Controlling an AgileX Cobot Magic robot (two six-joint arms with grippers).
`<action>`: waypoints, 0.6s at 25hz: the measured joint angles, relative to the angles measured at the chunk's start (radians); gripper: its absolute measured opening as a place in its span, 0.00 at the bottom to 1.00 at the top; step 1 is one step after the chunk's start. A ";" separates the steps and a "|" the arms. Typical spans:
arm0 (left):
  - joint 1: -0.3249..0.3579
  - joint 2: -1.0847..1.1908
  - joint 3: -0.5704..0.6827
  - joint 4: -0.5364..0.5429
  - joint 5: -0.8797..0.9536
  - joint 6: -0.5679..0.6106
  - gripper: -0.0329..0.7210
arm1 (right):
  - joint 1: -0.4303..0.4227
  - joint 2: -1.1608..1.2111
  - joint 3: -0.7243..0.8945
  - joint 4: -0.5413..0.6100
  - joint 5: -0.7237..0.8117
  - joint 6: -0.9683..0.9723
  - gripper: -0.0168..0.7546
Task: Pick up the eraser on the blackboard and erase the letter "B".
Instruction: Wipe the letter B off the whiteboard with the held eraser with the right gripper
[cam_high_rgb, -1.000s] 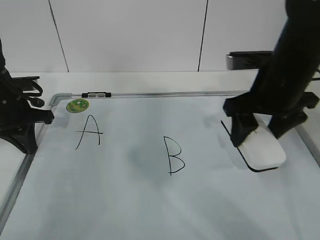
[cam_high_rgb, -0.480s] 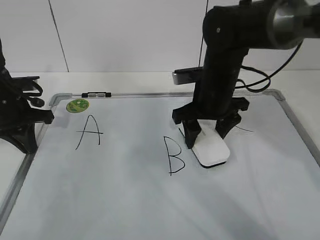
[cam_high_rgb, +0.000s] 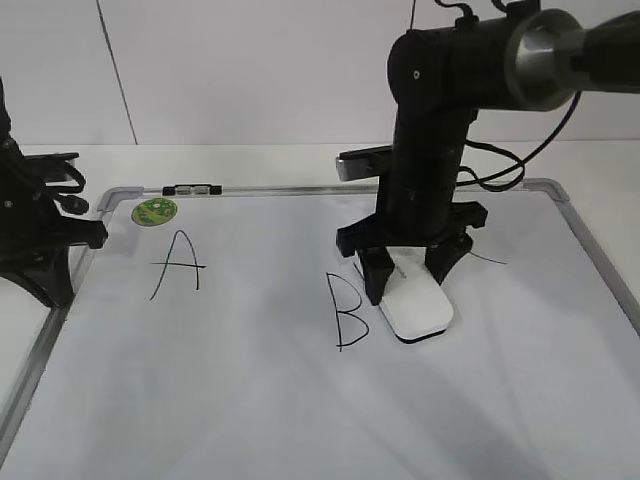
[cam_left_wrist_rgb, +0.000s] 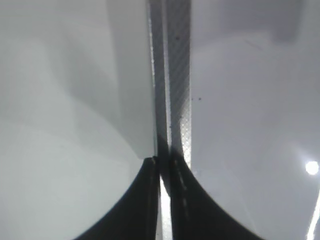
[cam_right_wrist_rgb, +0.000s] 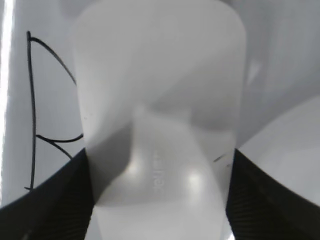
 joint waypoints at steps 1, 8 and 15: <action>0.000 0.000 0.000 0.000 0.002 0.000 0.07 | 0.007 0.004 -0.006 -0.009 0.004 0.002 0.73; 0.000 0.000 0.000 0.001 0.005 0.000 0.07 | 0.148 0.019 -0.040 -0.016 -0.004 0.004 0.73; 0.000 0.000 0.000 0.001 0.005 0.000 0.07 | 0.253 0.038 -0.083 0.018 -0.006 0.004 0.73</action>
